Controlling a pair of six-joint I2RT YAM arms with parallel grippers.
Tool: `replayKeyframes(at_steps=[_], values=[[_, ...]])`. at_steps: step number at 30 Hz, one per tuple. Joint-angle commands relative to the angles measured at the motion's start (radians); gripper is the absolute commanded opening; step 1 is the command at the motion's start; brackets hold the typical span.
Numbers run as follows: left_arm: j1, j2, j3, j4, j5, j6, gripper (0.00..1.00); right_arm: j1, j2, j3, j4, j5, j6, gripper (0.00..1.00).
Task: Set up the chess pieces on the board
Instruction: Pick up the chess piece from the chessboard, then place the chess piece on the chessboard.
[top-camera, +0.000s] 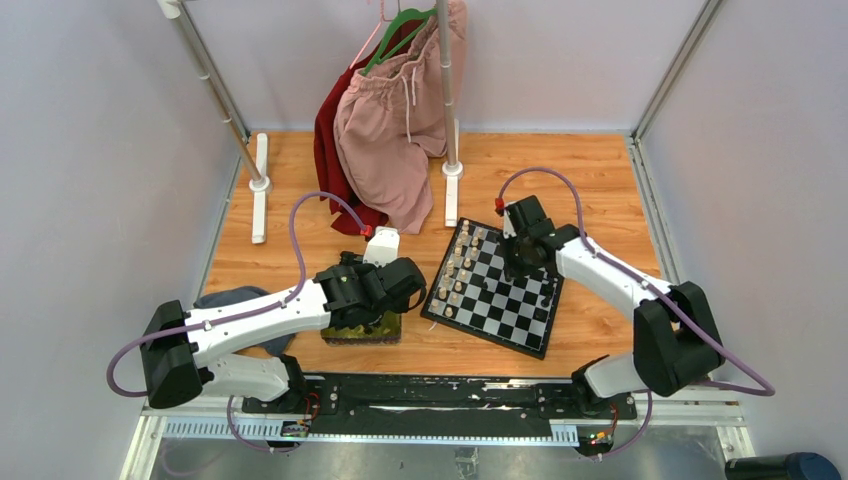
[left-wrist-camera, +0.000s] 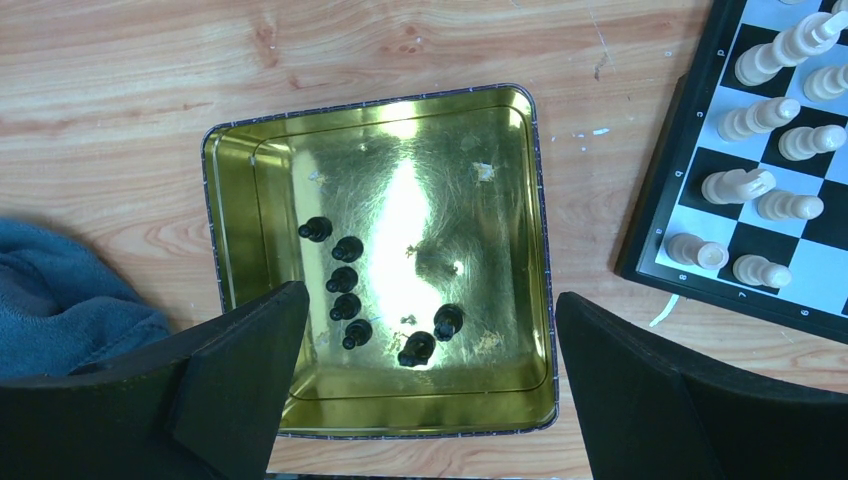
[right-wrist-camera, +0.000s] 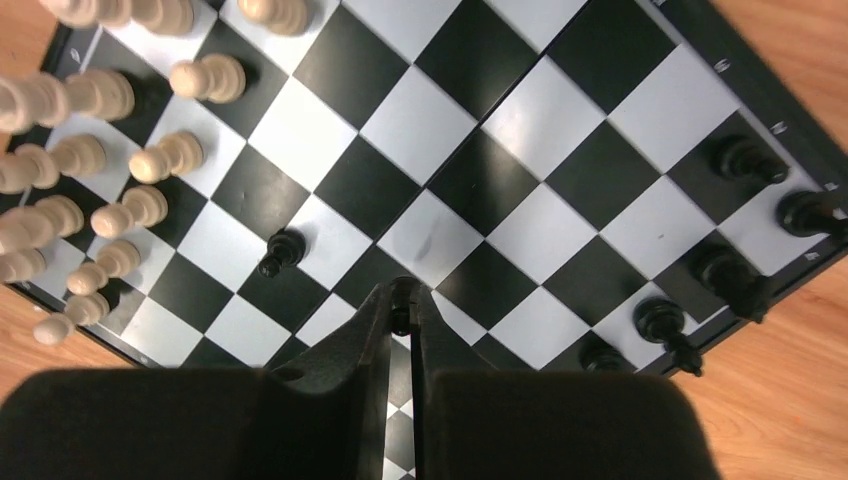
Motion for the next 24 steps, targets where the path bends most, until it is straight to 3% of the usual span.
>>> replayKeyframes(at_steps=[1, 13, 24], values=[[0.005, -0.020, -0.002, 0.010, -0.012, -0.017, 1.00, -0.051, 0.012, 0.050, -0.041, 0.035, 0.013, 0.06], [0.004, 0.000, 0.011, 0.013, -0.017, 0.014, 1.00, -0.243, 0.062, 0.050, -0.007, 0.051, 0.030, 0.05], [0.005, 0.024, 0.030, 0.020, -0.014, 0.039, 1.00, -0.326, 0.113, 0.064, 0.031, -0.004, 0.043, 0.03]])
